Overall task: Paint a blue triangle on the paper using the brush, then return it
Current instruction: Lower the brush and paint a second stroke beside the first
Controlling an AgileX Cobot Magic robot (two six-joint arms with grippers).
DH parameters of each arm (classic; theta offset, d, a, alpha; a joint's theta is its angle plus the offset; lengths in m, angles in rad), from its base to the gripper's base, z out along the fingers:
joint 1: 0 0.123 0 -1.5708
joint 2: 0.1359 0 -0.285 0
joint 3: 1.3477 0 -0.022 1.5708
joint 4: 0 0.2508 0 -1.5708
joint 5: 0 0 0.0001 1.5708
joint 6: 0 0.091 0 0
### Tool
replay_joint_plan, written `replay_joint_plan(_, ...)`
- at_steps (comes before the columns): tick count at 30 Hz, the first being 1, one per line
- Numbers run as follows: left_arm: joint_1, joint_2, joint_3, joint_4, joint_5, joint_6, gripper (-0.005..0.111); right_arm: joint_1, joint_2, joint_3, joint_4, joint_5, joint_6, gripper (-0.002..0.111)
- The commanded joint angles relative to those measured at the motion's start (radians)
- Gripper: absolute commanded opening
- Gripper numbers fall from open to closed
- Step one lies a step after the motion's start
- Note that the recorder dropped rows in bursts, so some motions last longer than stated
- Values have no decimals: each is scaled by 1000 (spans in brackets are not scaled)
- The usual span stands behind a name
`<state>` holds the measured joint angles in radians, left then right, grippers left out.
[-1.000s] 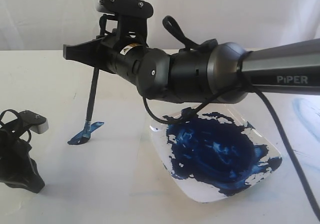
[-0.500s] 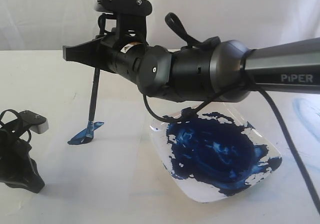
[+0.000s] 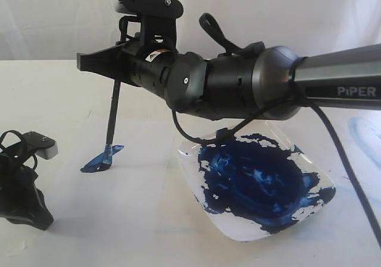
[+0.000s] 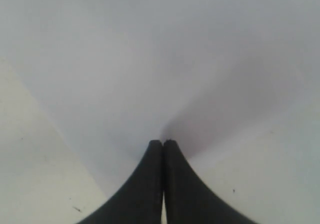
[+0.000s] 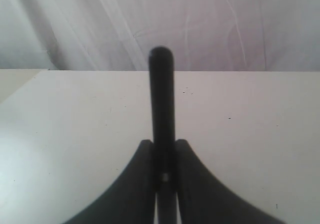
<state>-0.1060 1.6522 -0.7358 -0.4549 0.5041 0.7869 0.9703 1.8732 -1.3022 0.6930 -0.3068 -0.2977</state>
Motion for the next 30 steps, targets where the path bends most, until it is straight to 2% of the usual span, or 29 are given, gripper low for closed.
replay_joint_plan(1, 4, -6, 7, -15, 22, -3, 0, -15, -18, 0, 4, 11, -25, 0)
replay_joint_plan(12, 4, -6, 7, -15, 22, -3, 0, -15, -29, 0, 100, 14, -152, 0)
replay_joint_plan(30, 4, -6, 7, -15, 34, -3, 0, -16, -39, 1, 128, 14, -196, 0)
